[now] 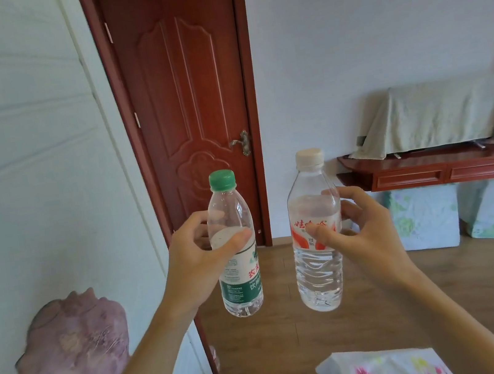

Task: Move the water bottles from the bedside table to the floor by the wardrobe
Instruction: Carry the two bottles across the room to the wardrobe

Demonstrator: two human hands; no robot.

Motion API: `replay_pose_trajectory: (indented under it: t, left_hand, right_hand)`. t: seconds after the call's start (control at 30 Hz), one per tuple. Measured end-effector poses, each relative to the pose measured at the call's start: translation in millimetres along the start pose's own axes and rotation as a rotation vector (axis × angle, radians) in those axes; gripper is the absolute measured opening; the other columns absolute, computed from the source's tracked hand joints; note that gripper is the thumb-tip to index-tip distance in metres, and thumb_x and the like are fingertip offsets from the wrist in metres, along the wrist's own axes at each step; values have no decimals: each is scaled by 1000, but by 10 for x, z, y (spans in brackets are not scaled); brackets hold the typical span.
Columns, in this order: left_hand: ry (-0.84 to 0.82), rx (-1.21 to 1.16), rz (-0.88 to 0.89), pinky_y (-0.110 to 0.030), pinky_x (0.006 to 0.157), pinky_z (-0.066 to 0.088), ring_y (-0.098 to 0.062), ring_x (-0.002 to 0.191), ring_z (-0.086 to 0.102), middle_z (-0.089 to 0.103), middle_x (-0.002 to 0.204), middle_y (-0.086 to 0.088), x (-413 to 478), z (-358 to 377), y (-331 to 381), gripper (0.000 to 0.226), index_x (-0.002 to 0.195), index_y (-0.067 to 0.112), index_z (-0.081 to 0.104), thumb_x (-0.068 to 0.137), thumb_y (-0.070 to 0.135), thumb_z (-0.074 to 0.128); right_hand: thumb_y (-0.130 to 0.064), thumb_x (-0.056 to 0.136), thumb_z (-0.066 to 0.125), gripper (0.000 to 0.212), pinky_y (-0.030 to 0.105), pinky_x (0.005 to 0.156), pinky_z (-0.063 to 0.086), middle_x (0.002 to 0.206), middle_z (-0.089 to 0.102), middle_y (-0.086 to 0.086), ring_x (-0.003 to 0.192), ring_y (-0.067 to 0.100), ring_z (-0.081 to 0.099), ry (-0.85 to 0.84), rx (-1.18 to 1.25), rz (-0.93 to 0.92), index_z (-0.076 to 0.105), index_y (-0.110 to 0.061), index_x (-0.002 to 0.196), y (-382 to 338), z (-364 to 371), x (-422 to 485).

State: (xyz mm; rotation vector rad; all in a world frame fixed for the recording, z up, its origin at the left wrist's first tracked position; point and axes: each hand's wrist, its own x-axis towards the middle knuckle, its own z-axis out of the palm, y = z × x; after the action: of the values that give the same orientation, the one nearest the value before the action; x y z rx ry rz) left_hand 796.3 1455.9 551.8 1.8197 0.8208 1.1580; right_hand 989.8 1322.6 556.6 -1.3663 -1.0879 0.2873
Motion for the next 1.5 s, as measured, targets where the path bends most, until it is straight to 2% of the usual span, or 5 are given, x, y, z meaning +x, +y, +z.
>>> replay_pose_trajectory:
  t: [0.13,0.47,0.87,1.03,1.5]
  left_hand:
    - [-18,0,26,-27,73,56,-5,88,68,72,94,14,513,157,-239,51,105,29,63,62,54,75]
    - [-39,-57,53,-35,76,58,-13,92,69,73,96,9,1878,280,-663,61,105,28,64,57,64,77]
    - [-66,-93,28,-26,69,53,-9,87,70,74,93,8,2898,566,-1038,50,105,24,66,62,48,76]
    - [-44,-79,4,-33,73,57,-10,87,70,74,92,8,3280,729,-1247,43,102,26,67,65,46,78]
    - [91,-96,-33,-30,72,54,-9,87,71,75,93,9,4580,1214,-1602,29,101,21,69,75,27,81]
  right_hand:
    - [-21,72,85,52,22,71,59,102,73,-7,92,7,71,25,-39,-10,59,-23,117,210,75,482]
    - [-39,62,86,60,41,84,61,106,73,-8,101,13,70,45,-30,-6,60,-25,115,705,450,1749]
    - [-35,67,84,54,19,71,57,102,73,-13,96,6,69,26,-28,-3,58,-26,114,1257,692,2695]
    - [-18,74,84,47,12,66,53,101,73,-8,90,3,69,21,10,3,59,-22,113,1541,753,3205]
    - [-20,74,84,48,14,68,55,101,73,-1,89,6,69,-119,96,-2,59,-21,115,2331,892,4851]
